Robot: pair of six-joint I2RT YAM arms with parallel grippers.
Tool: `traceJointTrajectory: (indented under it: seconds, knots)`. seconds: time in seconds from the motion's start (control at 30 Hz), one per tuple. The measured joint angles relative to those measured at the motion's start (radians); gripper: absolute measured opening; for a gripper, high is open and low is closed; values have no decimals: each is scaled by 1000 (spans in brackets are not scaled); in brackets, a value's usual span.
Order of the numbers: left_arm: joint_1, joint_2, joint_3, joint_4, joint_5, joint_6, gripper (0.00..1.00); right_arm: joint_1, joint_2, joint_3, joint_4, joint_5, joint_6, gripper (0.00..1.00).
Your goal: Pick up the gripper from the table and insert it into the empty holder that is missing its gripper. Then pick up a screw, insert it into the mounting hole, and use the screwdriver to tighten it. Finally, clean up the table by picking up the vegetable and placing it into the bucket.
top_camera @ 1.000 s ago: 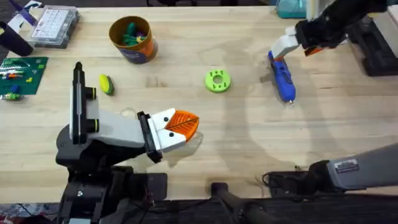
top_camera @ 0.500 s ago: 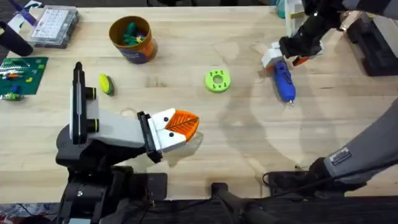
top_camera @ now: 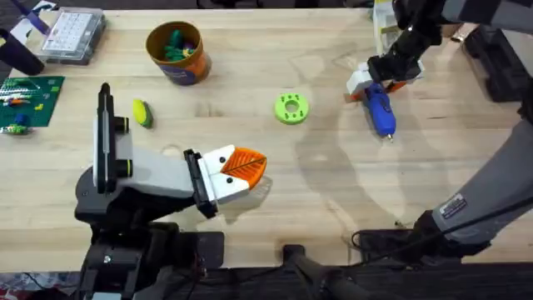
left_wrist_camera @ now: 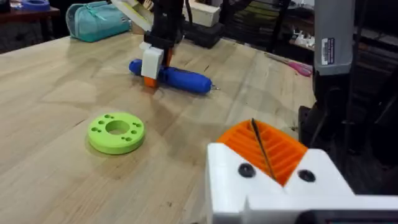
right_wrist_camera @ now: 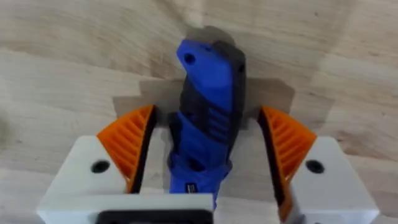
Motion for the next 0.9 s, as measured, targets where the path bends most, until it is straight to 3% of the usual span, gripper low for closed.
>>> traceJointTrajectory:
  seconds: [0.07,0.13,0.2,0.33,0.37,0.73,0.9]
  knots:
    - [0,0,0,0,0,0,4,0,0,0,1,2,-1,933]
    - [0,0,0,0,0,0,4,-1,0,0,3,5,0,798]
    - [0,0,0,0,0,0,4,-2,0,0,5,7,-3,620]
    - [0,0,0,0,0,0,4,-5,4,0,1,11,-1,75]
    - [0,0,0,0,0,0,4,-5,6,0,1,11,1,31]
    - [0,0,0,0,0,0,4,-5,-2,0,-4,-29,1,26]
    - [0,0,0,0,0,0,4,0,-61,10,-14,-61,3,26]
